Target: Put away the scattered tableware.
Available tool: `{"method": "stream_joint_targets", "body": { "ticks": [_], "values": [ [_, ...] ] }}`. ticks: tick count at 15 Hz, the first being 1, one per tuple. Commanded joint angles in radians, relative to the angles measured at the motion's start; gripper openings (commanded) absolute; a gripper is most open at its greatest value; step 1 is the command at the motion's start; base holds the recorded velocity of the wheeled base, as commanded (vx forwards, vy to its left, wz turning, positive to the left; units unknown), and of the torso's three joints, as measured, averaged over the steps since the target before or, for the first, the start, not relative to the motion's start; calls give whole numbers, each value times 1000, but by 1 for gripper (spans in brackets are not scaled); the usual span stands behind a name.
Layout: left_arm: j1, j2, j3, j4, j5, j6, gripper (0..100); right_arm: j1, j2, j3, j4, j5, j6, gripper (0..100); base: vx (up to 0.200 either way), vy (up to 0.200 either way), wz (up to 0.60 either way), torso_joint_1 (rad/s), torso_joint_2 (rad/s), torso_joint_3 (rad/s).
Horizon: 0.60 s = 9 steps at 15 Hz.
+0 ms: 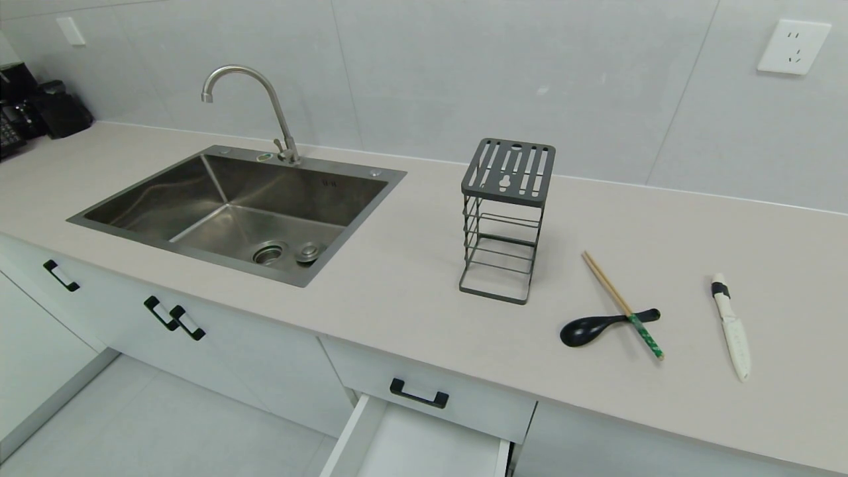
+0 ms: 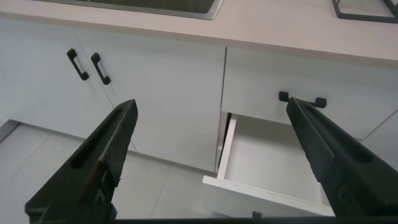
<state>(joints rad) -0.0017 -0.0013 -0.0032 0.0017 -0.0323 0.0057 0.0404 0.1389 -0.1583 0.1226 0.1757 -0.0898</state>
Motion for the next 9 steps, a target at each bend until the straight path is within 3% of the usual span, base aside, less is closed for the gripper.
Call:
{"method": "stream_joint_targets", "body": {
  "ticks": [1,3,9],
  "values": [
    [0,1,0,0,0,0,100,68,232,-110,23,10,-7,100,0,0,0,0,0,0],
    [0,1,0,0,0,0,100,108,393,-155,-31,10,-19,100,0,0,0,0,0,0],
    [0,1,0,0,0,0,100,113,731,-155,-274,14,-90,100,0,0,0,0,0,0]
  ]
}}
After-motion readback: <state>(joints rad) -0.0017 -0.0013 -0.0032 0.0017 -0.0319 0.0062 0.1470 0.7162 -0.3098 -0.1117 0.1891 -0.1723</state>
